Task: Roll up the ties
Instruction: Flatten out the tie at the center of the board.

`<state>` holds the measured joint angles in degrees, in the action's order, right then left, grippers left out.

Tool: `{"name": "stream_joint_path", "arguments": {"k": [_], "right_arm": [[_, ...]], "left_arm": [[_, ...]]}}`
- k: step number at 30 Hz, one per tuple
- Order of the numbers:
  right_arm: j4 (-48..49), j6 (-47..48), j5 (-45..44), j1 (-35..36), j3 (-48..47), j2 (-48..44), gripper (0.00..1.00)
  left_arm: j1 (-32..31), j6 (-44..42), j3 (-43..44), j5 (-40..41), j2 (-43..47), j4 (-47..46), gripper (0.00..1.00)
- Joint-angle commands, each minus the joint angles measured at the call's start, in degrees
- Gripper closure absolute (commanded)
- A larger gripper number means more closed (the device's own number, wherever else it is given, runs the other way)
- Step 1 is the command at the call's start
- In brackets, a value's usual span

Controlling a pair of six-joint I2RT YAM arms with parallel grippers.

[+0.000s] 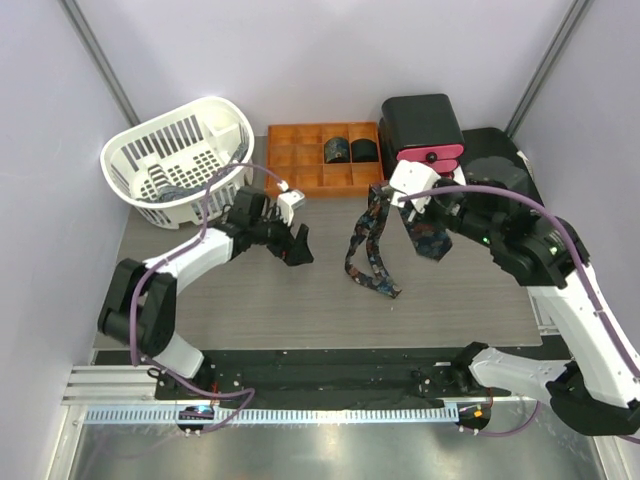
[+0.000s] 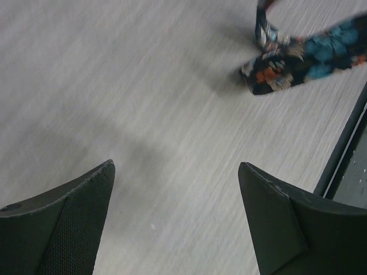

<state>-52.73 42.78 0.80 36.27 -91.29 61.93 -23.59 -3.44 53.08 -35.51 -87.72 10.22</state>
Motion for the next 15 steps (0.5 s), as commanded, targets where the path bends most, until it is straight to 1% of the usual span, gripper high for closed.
{"name": "stream_joint_path", "arguments": {"k": [1, 2, 4, 7, 9, 10, 11, 12, 13, 14, 15], "right_arm": [[1.85, 2.82, 6.4, 0.12, -1.45, -3.75, 0.99], [1.67, 3.35, 7.54, 0.12, -1.0, -4.01, 0.99], [0.62, 5.71, 12.63, 0.12, 0.05, -5.06, 0.99], [-1.49, 10.89, 21.24, 0.12, 1.11, -5.77, 0.99], [-2.64, 12.4, 27.03, 0.12, 0.85, -4.55, 0.99], [-3.08, 12.85, 29.15, 0.03, 0.67, -3.84, 0.99], [-4.21, 15.2, 31.17, 0.11, 0.32, -3.31, 0.99], [-7.88, 16.88, 35.11, 0.12, -0.03, -2.26, 0.99], [-10.26, 18.98, 36.89, 0.2, 0.14, -1.99, 0.99], [-12.98, 24.31, 38.21, 0.38, 0.66, -1.99, 0.99], [-20.76, 28.8, 39.44, 0.38, 2.67, -2.34, 0.99]], "left_arm": [[0.13, -3.92, 11.41, -7.79, -4.89, -6.19, 0.12], [0.13, -4.81, 15.26, -8.95, -6.22, -6.0, 0.12], [0.21, -7.0, 20.54, -11.41, -9.11, -5.56, 0.12], [1.09, -8.07, 25.82, -14.31, -12.11, -5.47, 0.13], [1.71, -7.28, 27.94, -16.69, -13.43, -5.21, 0.14], [1.97, -7.19, 30.13, -21.66, -14.48, -2.95, 0.16], [1.89, -8.5, 31.11, -24.58, -14.84, -0.49, 0.18], [1.54, -9.47, 31.47, -27.05, -15.02, 1.54, 0.18], [-0.03, -12.0, 30.78, -28.99, -14.76, 4.0, 0.18], [-1.35, -21.68, 30.33, -29.61, -13.54, 13.85, 0.17], [-2.85, -29.79, 29.81, -28.75, -13.01, 19.69, 0.16]]}}
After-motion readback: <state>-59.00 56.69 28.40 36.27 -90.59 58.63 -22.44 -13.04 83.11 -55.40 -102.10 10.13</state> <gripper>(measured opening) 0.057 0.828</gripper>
